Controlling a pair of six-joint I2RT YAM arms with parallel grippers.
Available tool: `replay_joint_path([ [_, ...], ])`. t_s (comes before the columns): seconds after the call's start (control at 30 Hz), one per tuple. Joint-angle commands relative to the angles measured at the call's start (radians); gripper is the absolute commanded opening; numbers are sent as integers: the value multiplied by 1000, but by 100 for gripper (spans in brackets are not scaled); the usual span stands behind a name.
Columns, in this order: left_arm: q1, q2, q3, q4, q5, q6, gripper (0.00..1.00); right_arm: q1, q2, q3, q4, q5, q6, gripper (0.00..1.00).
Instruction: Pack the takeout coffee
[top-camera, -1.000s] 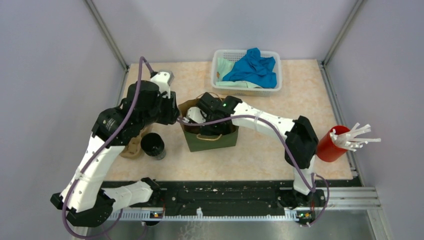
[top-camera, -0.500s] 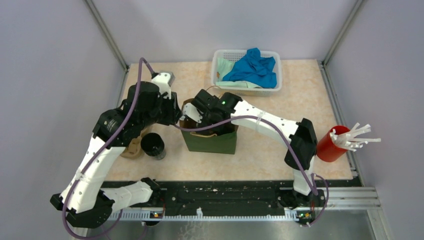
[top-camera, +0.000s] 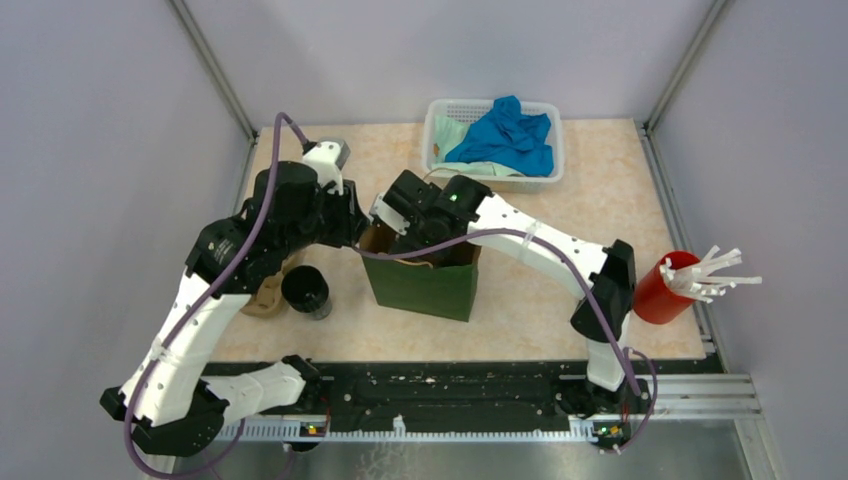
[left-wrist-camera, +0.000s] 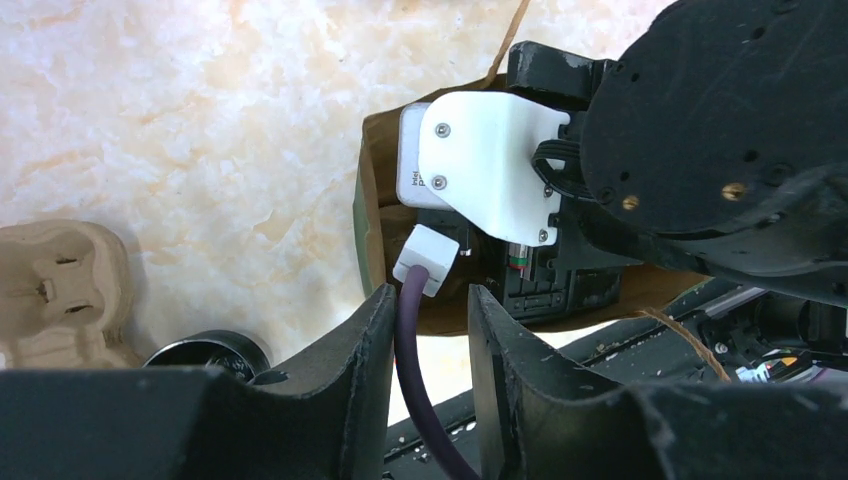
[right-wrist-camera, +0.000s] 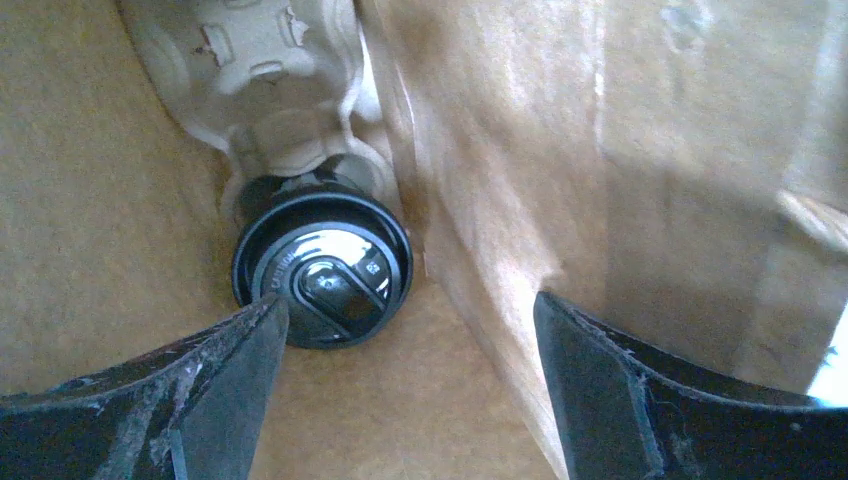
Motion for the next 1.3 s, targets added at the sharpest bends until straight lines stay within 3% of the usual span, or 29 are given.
replay_joint_path([
  [0.0, -3, -19, 18, 11, -14, -5, 39, 22, -91, 124, -27, 29, 87, 91],
  [0.23, -4, -29, -6, 31, 14, -19, 40, 30, -118, 106, -10, 53, 122, 89],
  [0.5, -3, -87, -15, 70, -4, -31, 40, 30, -147, 181, -17, 31, 186, 78],
  [0.93, -3, -86, -39, 67, -9, -63, 42, 30, -188, 388, -66, 22, 285, 81],
  [1.13, -3, -83, -40, 75, -7, -78, 48, 30, -287, 371, 19, 105, 305, 82],
  [1.27, -4, -81, -47, 88, -6, -84, 49, 31, -426, 244, 165, 259, 280, 86],
])
